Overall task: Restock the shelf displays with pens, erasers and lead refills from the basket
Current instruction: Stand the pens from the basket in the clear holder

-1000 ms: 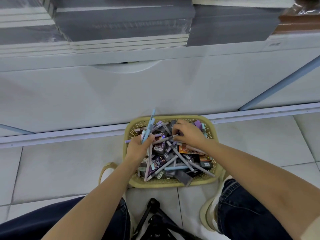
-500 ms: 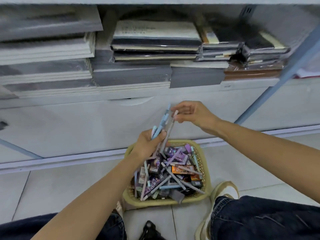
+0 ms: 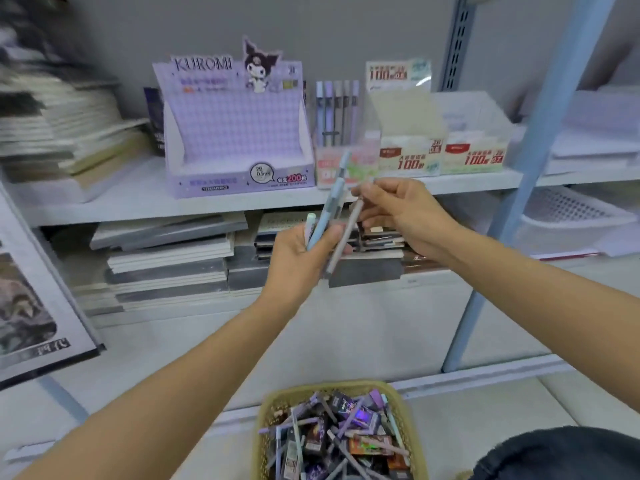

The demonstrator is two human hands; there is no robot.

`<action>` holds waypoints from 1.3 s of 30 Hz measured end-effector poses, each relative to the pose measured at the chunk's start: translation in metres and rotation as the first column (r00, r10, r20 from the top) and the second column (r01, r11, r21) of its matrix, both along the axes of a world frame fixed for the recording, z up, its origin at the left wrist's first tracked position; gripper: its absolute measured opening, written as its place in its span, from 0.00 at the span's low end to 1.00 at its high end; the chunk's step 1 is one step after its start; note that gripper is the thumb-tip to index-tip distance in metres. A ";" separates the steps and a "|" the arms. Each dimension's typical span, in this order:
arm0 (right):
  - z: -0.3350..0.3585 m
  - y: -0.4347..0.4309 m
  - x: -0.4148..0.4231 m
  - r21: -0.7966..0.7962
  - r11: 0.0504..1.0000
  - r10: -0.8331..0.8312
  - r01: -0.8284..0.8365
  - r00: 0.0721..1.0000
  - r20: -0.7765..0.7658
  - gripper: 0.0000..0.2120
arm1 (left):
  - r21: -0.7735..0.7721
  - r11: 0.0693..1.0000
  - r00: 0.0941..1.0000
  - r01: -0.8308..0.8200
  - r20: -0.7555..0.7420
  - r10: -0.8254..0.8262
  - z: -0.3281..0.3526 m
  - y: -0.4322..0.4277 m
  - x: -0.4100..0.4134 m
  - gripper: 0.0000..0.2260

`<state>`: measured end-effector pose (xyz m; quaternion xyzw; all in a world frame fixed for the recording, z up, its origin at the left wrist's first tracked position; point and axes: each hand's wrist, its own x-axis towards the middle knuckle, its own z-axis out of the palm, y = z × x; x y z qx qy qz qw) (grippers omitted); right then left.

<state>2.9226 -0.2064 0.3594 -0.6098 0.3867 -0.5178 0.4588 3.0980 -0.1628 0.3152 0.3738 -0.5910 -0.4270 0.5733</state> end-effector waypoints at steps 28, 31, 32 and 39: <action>0.118 -0.139 -0.009 -0.608 0.771 -0.508 0.192 0.760 -0.405 0.07 | -0.010 0.999 0.999 0.031 0.024 -0.030 0.115 -0.099 0.042 0.20; 0.122 -0.141 -0.012 -0.592 0.790 -0.494 0.161 0.738 -0.459 0.08 | -0.019 0.999 0.998 0.047 0.033 -0.046 0.115 -0.100 0.044 0.19; 0.122 -0.142 -0.011 -0.587 0.795 -0.487 0.154 0.738 -0.466 0.08 | -0.018 0.999 0.998 0.049 0.033 -0.048 0.115 -0.100 0.044 0.18; 0.119 -0.147 0.001 -0.599 0.764 -0.528 0.241 0.767 -0.366 0.09 | -0.002 0.999 0.999 0.049 0.022 -0.049 0.115 -0.100 0.046 0.16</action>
